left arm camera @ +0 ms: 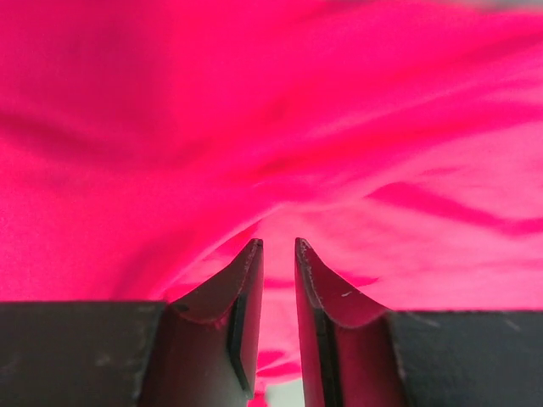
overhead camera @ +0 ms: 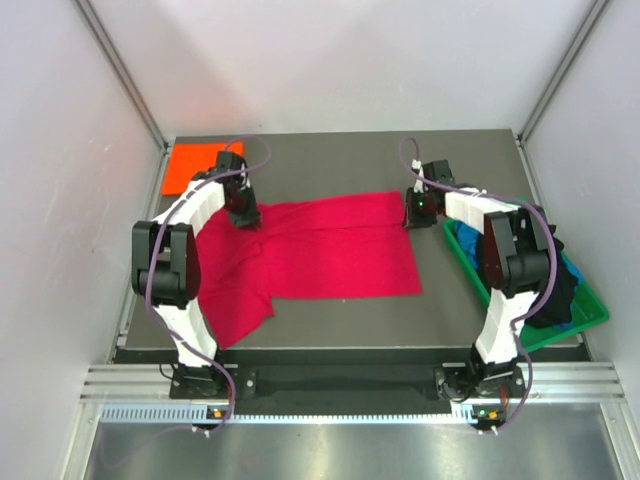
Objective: Fold and stack the t-shirts
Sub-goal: Fold the tshirt
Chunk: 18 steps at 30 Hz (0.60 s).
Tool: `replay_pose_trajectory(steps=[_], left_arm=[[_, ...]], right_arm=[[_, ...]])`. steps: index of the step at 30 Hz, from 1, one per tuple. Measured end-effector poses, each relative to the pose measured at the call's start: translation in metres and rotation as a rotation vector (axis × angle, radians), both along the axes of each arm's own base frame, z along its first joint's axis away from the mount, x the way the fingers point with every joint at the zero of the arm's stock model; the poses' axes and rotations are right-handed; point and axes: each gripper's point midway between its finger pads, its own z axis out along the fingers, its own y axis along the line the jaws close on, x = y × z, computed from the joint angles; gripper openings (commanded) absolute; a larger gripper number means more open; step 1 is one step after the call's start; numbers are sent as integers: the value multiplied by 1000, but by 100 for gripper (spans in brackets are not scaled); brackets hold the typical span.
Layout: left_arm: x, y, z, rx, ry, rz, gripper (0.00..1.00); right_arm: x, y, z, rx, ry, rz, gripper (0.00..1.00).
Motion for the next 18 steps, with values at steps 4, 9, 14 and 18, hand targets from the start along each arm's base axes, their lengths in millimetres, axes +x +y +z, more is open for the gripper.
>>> replay_pose_trajectory(steps=[4, 9, 14, 18], left_arm=[[-28, 12, -31, 10, 100, 29, 26], [-37, 16, -45, 40, 139, 41, 21], [-39, 19, -56, 73, 166, 60, 18], [-40, 22, -56, 105, 161, 77, 12]], right_arm=[[5, -2, -2, -15, -8, -8, 0], [8, -4, -2, -26, -16, -21, 0], [18, -12, -1, -67, -35, -59, 0], [28, -17, -1, -94, -52, -81, 0]])
